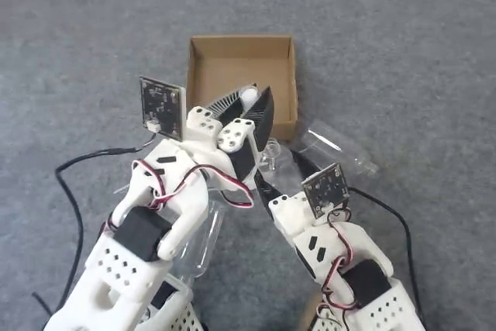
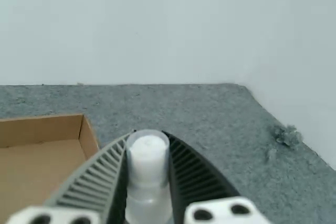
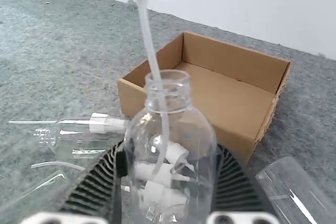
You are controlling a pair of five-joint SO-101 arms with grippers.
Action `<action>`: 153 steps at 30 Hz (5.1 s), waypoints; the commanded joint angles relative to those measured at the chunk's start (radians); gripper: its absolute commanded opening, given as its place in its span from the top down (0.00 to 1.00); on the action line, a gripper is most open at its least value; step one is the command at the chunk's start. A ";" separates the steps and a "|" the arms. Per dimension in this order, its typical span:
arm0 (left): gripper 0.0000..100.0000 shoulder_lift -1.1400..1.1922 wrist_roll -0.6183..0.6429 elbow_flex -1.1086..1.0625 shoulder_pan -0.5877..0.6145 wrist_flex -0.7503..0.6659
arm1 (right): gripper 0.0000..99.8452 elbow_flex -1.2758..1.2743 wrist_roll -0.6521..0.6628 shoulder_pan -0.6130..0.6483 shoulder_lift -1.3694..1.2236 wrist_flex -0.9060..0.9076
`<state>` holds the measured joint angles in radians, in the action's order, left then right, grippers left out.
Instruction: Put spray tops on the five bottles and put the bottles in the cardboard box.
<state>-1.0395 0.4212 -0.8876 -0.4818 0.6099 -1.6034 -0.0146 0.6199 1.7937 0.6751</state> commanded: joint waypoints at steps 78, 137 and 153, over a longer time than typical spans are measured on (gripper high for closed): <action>0.93 0.038 -0.232 -0.033 -0.092 0.110 | 0.98 0.049 0.052 -0.010 0.024 -0.016; 0.87 -0.192 -0.230 -0.113 0.086 0.236 | 0.98 0.048 0.098 -0.012 0.024 -0.028; 0.89 -0.199 -0.230 -0.186 0.084 0.155 | 0.98 0.044 0.098 -0.010 0.024 -0.028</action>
<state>-1.2313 0.2002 -1.0856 -0.3882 0.7818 -1.6341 0.0591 0.6137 1.7921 0.6751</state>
